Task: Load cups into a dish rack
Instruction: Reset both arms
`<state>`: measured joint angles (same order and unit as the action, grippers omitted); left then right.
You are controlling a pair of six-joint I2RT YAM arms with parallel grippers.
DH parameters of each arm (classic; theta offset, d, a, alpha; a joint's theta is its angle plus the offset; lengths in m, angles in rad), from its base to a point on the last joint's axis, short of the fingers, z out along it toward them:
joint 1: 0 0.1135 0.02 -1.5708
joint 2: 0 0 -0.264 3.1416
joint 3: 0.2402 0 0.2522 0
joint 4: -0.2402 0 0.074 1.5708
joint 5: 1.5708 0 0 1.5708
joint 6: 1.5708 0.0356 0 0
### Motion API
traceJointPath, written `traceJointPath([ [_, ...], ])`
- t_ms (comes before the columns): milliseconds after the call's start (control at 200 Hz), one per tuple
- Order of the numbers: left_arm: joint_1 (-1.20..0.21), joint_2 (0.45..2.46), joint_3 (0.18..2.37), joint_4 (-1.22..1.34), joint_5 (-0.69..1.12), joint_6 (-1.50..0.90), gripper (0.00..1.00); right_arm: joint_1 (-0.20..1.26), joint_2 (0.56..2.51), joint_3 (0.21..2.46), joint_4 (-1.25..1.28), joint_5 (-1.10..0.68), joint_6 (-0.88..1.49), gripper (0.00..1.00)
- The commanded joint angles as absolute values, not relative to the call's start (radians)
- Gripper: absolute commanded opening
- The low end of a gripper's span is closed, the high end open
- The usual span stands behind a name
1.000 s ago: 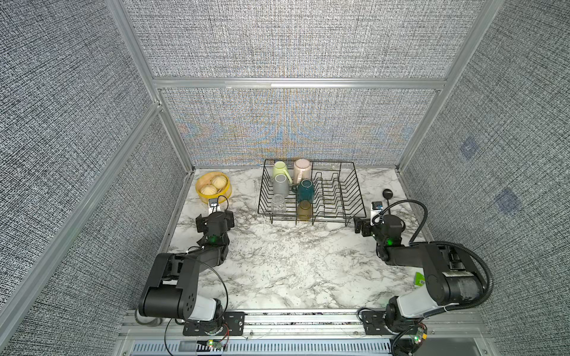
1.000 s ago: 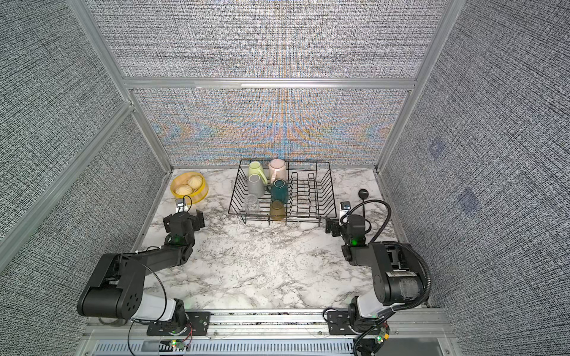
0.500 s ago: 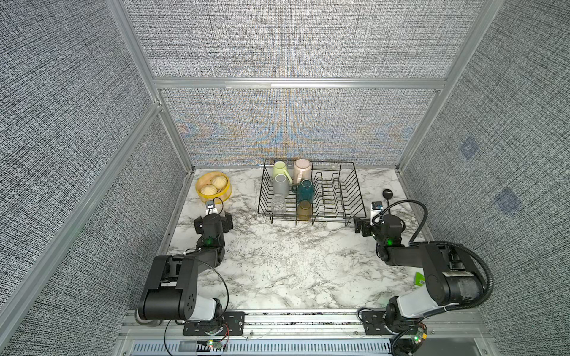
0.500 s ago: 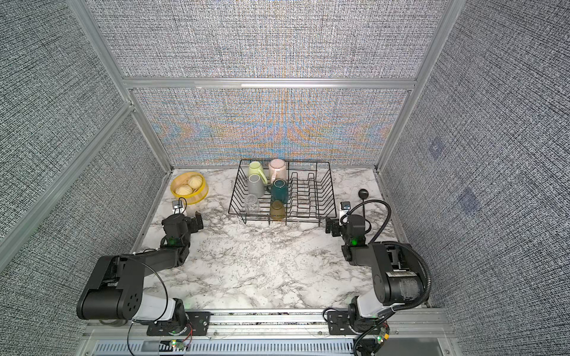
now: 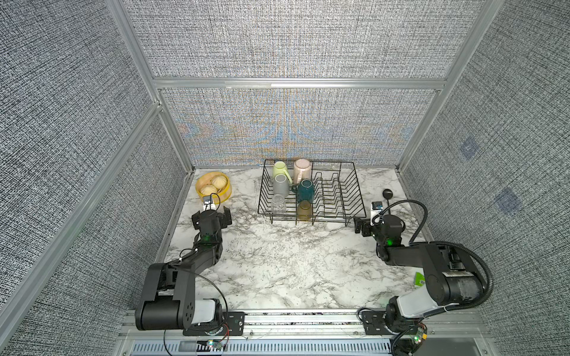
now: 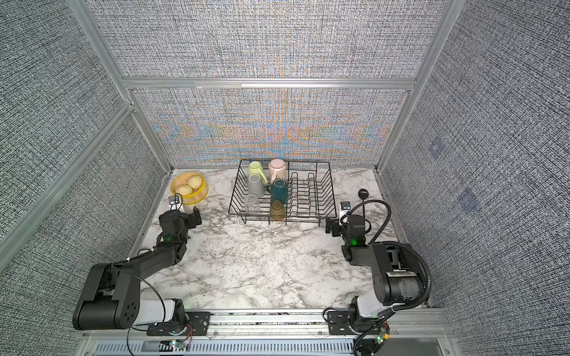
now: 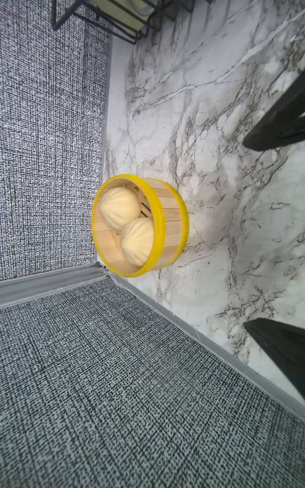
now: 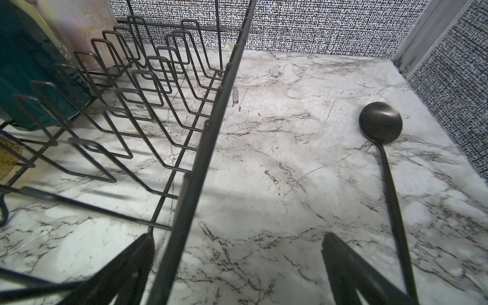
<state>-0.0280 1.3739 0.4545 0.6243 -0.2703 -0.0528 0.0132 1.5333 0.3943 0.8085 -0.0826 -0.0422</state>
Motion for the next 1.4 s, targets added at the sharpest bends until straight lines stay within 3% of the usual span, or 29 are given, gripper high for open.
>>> traceJointPath([
  [0,-0.002,1.397,0.439,0.639,-0.191,-0.073,0.99,0.014,1.533,0.399,0.838,-0.072,-0.035,0.99],
  [255,0.005,1.5,0.367,0.875,-0.08,-0.027,0.99,0.015,1.533,0.401,0.838,-0.07,-0.035,0.99],
  [1396,0.005,1.48,0.376,0.82,-0.069,-0.028,0.99,0.024,1.535,0.403,0.835,-0.053,-0.041,0.99],
])
